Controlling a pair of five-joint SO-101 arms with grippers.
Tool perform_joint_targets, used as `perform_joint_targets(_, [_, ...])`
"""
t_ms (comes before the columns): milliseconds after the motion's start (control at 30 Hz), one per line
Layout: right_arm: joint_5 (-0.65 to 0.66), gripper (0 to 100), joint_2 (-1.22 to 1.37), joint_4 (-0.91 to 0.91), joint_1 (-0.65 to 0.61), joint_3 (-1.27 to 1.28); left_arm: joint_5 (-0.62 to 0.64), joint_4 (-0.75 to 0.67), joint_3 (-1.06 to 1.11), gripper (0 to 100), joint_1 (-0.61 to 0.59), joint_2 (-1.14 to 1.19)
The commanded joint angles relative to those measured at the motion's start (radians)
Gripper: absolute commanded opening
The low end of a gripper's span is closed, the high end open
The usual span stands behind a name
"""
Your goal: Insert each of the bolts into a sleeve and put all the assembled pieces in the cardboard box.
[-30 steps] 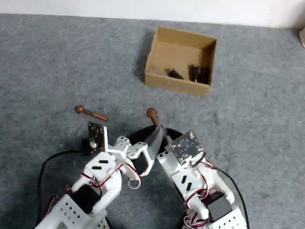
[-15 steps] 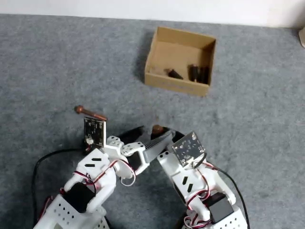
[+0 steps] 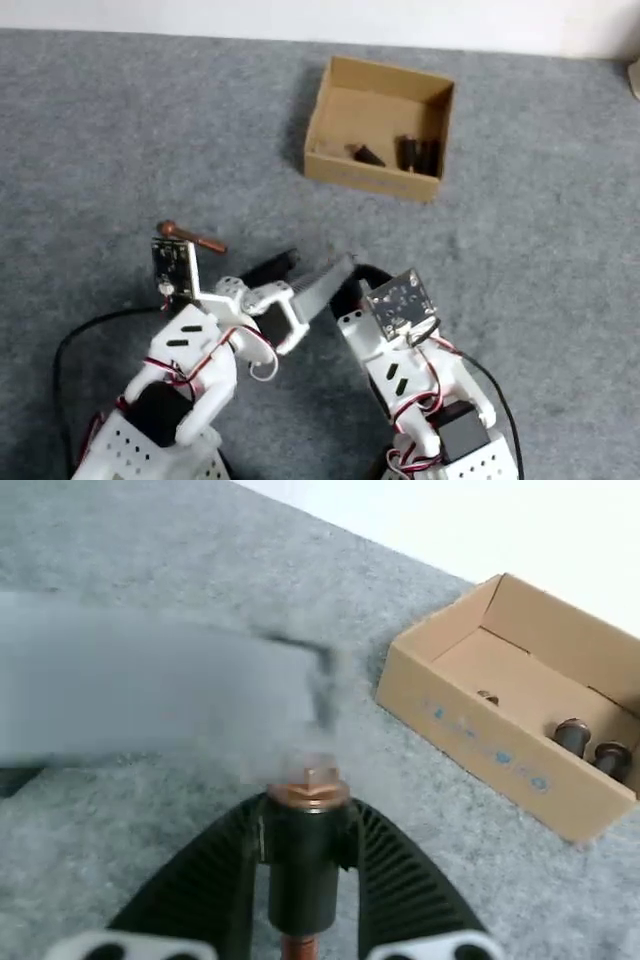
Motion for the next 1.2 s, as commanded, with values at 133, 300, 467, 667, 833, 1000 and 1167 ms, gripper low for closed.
perform_joint_targets(133, [0.009, 0.3, -0.007, -0.012, 0.019, -0.015, 0.003, -0.02, -0.053, 3, -0.166, -0.005])
perform_joint_targets(300, [0.002, 0.3, -0.005, -0.059, 0.062, 0.024, -0.21, -0.018, -0.054, 1, -0.275, 0.002])
perform_joint_targets(467, [-0.052, 0.3, -0.002, -0.143, 0.127, 0.067, -0.483, 0.049, -0.087, 1, -0.286, 0.005])
perform_joint_targets(667, [0.012, 0.3, 0.013, -0.142, 0.124, 0.065, -0.761, 0.107, -0.09, 1, -0.272, 0.007])
perform_joint_targets(833, [0.017, 0.3, 0.254, -0.147, 0.147, -0.067, -0.766, 0.009, -0.022, 1, -0.291, 0.007])
perform_joint_targets(1000, [0.017, 0.3, 0.697, -0.148, 0.226, -0.41, -0.766, -0.098, -0.015, 1, -0.354, 0.134])
perform_joint_targets(1167, [0.012, 0.3, 1.148, -0.148, 0.305, -0.871, -0.767, -0.287, -0.067, 1, -0.364, 0.49])
